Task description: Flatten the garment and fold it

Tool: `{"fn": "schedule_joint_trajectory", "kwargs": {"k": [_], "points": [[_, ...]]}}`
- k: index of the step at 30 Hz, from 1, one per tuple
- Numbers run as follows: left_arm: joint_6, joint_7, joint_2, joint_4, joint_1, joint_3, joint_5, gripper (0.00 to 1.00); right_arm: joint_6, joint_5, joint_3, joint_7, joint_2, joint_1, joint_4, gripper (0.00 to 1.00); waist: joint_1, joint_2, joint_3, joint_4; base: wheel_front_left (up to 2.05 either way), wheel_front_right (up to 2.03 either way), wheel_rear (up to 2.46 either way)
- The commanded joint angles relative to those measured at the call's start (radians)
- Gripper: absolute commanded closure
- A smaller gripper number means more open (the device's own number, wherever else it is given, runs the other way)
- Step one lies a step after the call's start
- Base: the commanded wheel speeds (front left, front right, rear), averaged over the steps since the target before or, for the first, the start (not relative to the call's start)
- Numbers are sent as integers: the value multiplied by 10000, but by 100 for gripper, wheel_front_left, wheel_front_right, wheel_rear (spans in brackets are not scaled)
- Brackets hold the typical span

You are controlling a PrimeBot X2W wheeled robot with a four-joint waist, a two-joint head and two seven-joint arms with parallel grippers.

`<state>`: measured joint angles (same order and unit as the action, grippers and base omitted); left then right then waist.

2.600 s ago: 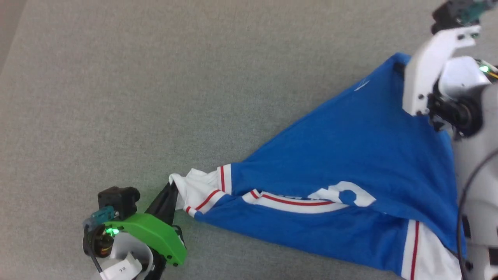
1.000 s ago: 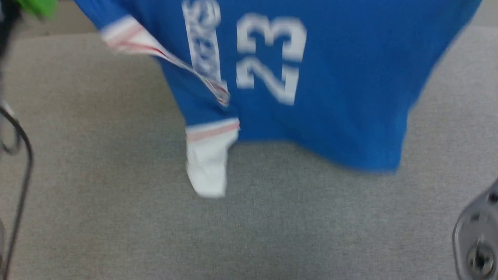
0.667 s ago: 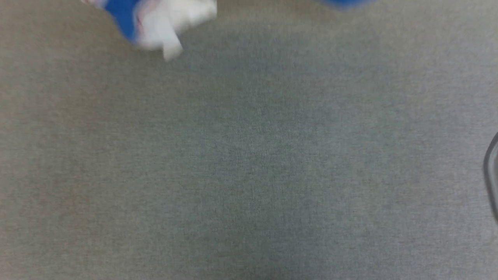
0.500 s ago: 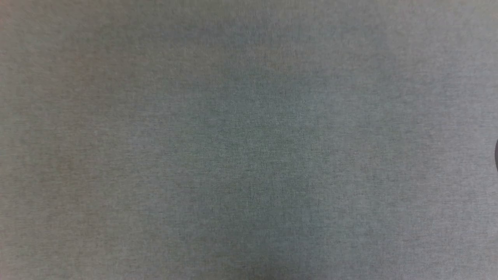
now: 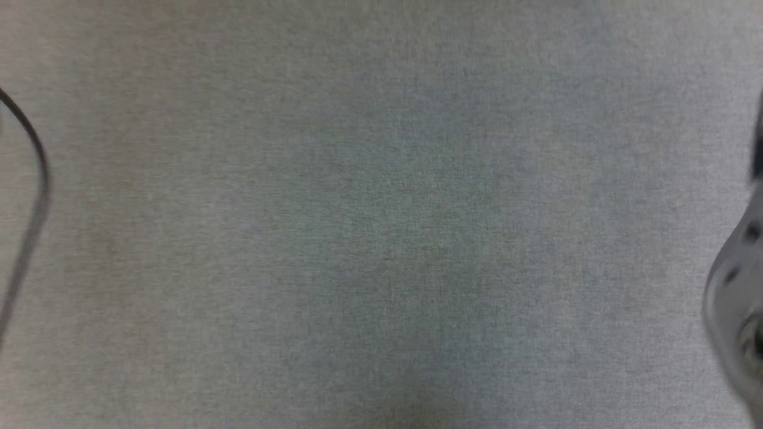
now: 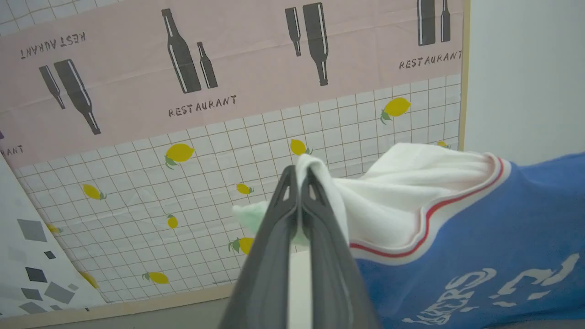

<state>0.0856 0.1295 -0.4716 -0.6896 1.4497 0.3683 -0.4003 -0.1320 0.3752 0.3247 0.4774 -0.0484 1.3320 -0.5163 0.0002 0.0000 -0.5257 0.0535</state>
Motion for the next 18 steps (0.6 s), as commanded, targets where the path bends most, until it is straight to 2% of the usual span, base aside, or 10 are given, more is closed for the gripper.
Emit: {"fn": "schedule_joint_trajectory", "kwargs": {"k": [1, 9, 14, 18], "points": [[94, 242, 11, 41, -617, 47, -151, 100, 13, 312, -67, -100, -19, -700, 191, 100, -2, 0, 491, -206, 0, 0, 0], [277, 916, 43, 1016, -5160, 328, -1113, 100, 13, 2099, -221, -204, -29, -5126, 1589, 100, -2, 0, 2351, -493, 0, 0, 0], [-164, 914, 130, 1877, -8283, 274, -1776, 100, 13, 2793, -375, -197, -27, -8032, 2539, 100, -2, 0, 3388, -596, 0, 0, 0], [-646, 697, 341, 2642, -10739, 235, -2438, 100, 13, 2711, -697, -374, -109, -9937, 3241, 100, -2, 0, 4030, -575, 0, 0, 0]]}}
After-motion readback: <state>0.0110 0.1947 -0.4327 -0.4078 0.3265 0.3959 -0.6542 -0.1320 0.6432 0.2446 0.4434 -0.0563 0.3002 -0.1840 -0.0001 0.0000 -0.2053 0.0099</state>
